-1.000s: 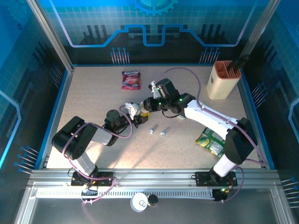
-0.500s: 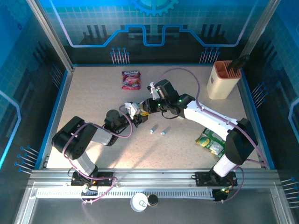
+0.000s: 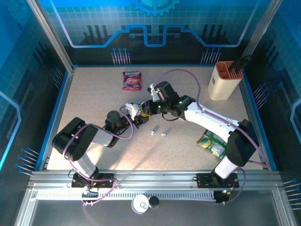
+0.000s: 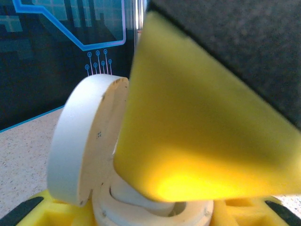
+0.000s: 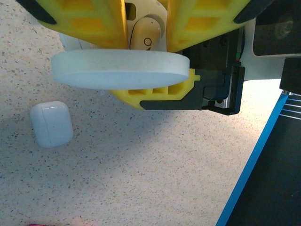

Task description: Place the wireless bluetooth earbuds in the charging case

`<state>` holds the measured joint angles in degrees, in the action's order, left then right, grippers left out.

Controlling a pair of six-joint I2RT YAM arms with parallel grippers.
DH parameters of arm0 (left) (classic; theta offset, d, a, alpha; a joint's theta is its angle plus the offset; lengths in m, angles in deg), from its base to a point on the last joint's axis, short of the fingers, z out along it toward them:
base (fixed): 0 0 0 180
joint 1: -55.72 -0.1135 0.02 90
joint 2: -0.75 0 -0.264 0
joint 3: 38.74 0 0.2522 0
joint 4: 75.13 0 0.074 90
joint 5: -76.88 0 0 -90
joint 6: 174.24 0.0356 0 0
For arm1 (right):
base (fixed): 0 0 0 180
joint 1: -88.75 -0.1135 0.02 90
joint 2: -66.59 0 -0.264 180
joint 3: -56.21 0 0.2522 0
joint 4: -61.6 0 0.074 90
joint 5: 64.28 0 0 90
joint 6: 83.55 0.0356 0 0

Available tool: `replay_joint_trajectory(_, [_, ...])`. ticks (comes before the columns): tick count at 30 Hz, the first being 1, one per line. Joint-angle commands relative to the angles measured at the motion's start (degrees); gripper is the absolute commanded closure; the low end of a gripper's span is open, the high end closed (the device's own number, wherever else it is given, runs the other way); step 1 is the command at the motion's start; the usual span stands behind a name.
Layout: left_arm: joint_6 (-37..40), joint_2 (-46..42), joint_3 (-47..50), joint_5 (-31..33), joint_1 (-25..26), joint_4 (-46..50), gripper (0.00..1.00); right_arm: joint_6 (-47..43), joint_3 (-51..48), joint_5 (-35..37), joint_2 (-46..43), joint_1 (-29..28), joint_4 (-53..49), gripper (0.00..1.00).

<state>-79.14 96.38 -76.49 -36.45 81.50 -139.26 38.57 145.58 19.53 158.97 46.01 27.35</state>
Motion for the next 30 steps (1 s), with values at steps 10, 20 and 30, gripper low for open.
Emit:
replay_joint_trajectory(10, [2.07, 0.17, -0.76, 0.40, 0.32, -2.44, 0.82, -2.06, -6.39, -5.14, -10.03, 0.44, 5.01, 0.62])
replay_joint_trajectory(20, [5.17, -0.16, 0.80, -0.74, 0.45, -2.45, 0.82, -1.87, -0.38, -7.07, -8.05, 4.33, 0.77, 0.62])
replay_joint_trajectory(30, [4.22, -3.08, 2.39, 0.49, 0.58, -2.44, 0.82, -4.77, 6.19, -8.14, 0.51, 4.51, -5.30, 0.67])
